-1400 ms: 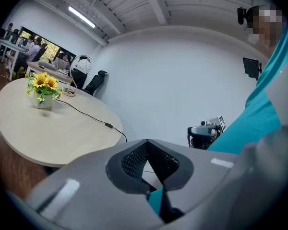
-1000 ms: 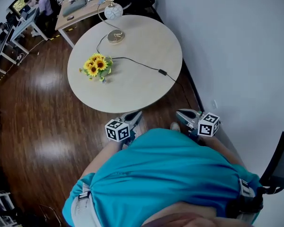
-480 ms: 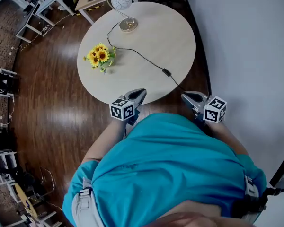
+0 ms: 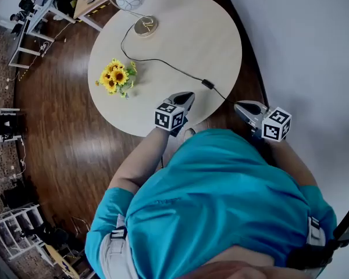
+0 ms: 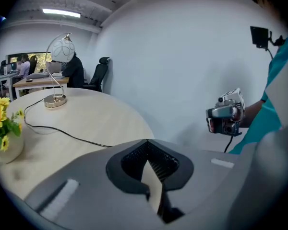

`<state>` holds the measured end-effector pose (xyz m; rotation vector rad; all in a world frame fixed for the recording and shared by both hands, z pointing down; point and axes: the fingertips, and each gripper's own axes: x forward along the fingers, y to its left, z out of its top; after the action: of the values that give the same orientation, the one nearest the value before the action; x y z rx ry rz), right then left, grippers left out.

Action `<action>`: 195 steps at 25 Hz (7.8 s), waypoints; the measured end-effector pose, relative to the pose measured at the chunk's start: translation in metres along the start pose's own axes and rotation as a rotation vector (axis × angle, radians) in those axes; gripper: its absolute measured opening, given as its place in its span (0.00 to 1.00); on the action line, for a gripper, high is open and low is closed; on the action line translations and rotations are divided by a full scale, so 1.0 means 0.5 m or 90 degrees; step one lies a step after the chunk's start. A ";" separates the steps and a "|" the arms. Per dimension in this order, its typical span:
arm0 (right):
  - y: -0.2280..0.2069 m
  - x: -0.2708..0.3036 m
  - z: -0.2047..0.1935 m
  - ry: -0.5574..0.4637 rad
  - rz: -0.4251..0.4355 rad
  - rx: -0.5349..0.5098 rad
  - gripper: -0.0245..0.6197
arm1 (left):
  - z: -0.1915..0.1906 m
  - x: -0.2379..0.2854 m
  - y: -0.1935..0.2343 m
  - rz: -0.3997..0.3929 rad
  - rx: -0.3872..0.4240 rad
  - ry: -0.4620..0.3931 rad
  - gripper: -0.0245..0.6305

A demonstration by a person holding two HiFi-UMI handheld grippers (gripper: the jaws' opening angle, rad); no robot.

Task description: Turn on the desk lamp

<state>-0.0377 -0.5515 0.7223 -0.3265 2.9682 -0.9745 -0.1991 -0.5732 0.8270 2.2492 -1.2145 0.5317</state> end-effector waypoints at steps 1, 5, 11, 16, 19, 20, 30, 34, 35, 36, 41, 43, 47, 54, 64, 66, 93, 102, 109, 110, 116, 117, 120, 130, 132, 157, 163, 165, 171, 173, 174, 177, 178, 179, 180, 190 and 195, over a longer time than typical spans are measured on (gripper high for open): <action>-0.012 0.007 -0.009 -0.005 -0.017 0.010 0.04 | -0.010 0.027 0.021 -0.006 0.007 0.018 0.07; -0.073 0.028 -0.070 -0.022 -0.084 0.064 0.04 | -0.064 0.158 0.096 -0.033 0.046 0.096 0.07; -0.146 0.026 -0.135 -0.043 -0.142 0.106 0.04 | -0.176 0.303 0.165 -0.045 0.157 0.210 0.07; -0.167 -0.002 -0.132 -0.060 -0.156 0.115 0.04 | -0.205 0.329 0.179 -0.030 0.153 0.232 0.07; -0.185 -0.020 -0.126 -0.063 -0.157 0.114 0.04 | -0.219 0.341 0.170 -0.030 0.160 0.249 0.07; -0.188 -0.024 -0.122 -0.062 -0.158 0.115 0.04 | -0.224 0.343 0.167 -0.028 0.164 0.256 0.07; -0.193 -0.029 -0.116 -0.059 -0.152 0.115 0.04 | -0.242 0.342 0.165 -0.020 0.175 0.270 0.07; -0.197 -0.031 -0.123 -0.056 -0.151 0.114 0.04 | -0.255 0.346 0.163 -0.020 0.188 0.280 0.07; -0.197 -0.032 -0.123 -0.056 -0.152 0.115 0.04 | -0.259 0.347 0.161 -0.021 0.196 0.283 0.07; -0.198 -0.032 -0.123 -0.057 -0.151 0.113 0.04 | -0.261 0.349 0.158 -0.022 0.203 0.285 0.07; -0.196 -0.028 -0.124 -0.057 -0.150 0.115 0.04 | -0.268 0.352 0.159 -0.023 0.197 0.289 0.07; -0.195 -0.027 -0.121 -0.058 -0.149 0.113 0.04 | -0.265 0.351 0.161 -0.024 0.194 0.290 0.07; -0.186 -0.045 -0.102 -0.058 -0.142 0.103 0.04 | -0.224 0.340 0.145 -0.018 0.188 0.257 0.07; -0.118 -0.100 -0.019 -0.046 -0.095 0.070 0.04 | -0.080 0.209 0.020 -0.027 0.062 0.109 0.07; 0.043 -0.181 0.085 0.019 0.057 -0.046 0.04 | 0.037 -0.084 -0.213 0.075 -0.057 -0.136 0.07; 0.033 -0.139 0.076 0.037 0.077 -0.056 0.04 | 0.025 -0.107 -0.193 0.092 -0.083 -0.167 0.07; 0.501 0.088 -0.224 0.106 0.040 -0.163 0.04 | -0.280 -0.633 -0.166 -0.013 -0.108 -0.283 0.07; 0.544 -0.174 -0.281 0.125 0.067 -0.149 0.04 | -0.267 -0.602 -0.465 -0.017 -0.107 -0.307 0.07; 0.517 -0.316 -0.361 0.144 0.081 -0.112 0.04 | -0.311 -0.542 -0.618 -0.012 -0.145 -0.278 0.07; 0.523 -0.319 -0.369 0.143 0.086 -0.109 0.04 | -0.313 -0.553 -0.617 0.002 -0.146 -0.281 0.07; 0.621 -0.294 -0.379 0.150 0.126 -0.136 0.04 | -0.345 -0.595 -0.678 0.000 -0.108 -0.267 0.07; 0.645 -0.291 -0.383 0.150 0.128 -0.140 0.04 | -0.350 -0.618 -0.687 0.002 -0.093 -0.267 0.07; 0.711 -0.262 -0.412 0.152 0.122 -0.149 0.04 | -0.383 -0.701 -0.681 0.012 -0.073 -0.286 0.07; 0.964 -0.069 -0.602 0.200 0.140 -0.153 0.04 | -0.579 -1.001 -0.574 0.011 -0.128 -0.338 0.07; 0.989 -0.051 -0.610 0.212 0.148 -0.156 0.04 | -0.592 -1.020 -0.554 0.011 -0.143 -0.334 0.07; 1.033 -0.434 -0.540 0.081 0.148 -0.192 0.04 | -0.499 -0.908 -0.927 -0.011 -0.006 -0.310 0.07; 1.095 -0.325 -0.606 0.141 0.148 -0.219 0.04 | -0.567 -0.951 -0.844 -0.044 -0.031 -0.326 0.07; 1.093 -0.290 -0.623 0.158 0.141 -0.208 0.04 | -0.576 -0.971 -0.806 -0.048 -0.054 -0.335 0.07; 1.086 -0.277 -0.620 0.134 0.128 -0.167 0.04 | -0.565 -1.001 -0.796 -0.053 -0.055 -0.335 0.07; 1.086 -0.282 -0.616 0.127 0.128 -0.152 0.04 | -0.561 -1.003 -0.801 -0.054 -0.055 -0.336 0.07; 1.086 -0.285 -0.617 0.124 0.128 -0.142 0.04 | -0.562 -1.005 -0.804 -0.053 -0.058 -0.337 0.07; 1.088 -0.292 -0.632 0.128 0.132 -0.126 0.04 | -0.579 -1.011 -0.812 -0.047 -0.068 -0.337 0.07; 1.089 -0.291 -0.638 0.133 0.135 -0.125 0.04 | -0.585 -1.011 -0.814 -0.046 -0.071 -0.336 0.07; 1.090 -0.289 -0.642 0.139 0.138 -0.127 0.04 | -0.589 -1.011 -0.814 -0.046 -0.073 -0.336 0.07; 1.091 -0.287 -0.645 0.144 0.141 -0.131 0.04 | -0.591 -1.011 -0.815 -0.045 -0.074 -0.336 0.07; 1.098 -0.282 -0.675 0.175 0.163 -0.138 0.04 | -0.617 -1.014 -0.817 -0.030 -0.090 -0.345 0.07; 1.105 -0.278 -0.677 0.179 0.169 -0.139 0.04 | -0.617 -1.024 -0.817 -0.025 -0.094 -0.351 0.07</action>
<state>-0.0321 0.1085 0.6628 0.2232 3.2596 -0.7235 -0.1465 0.1329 0.6754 2.3573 -1.4027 -0.2116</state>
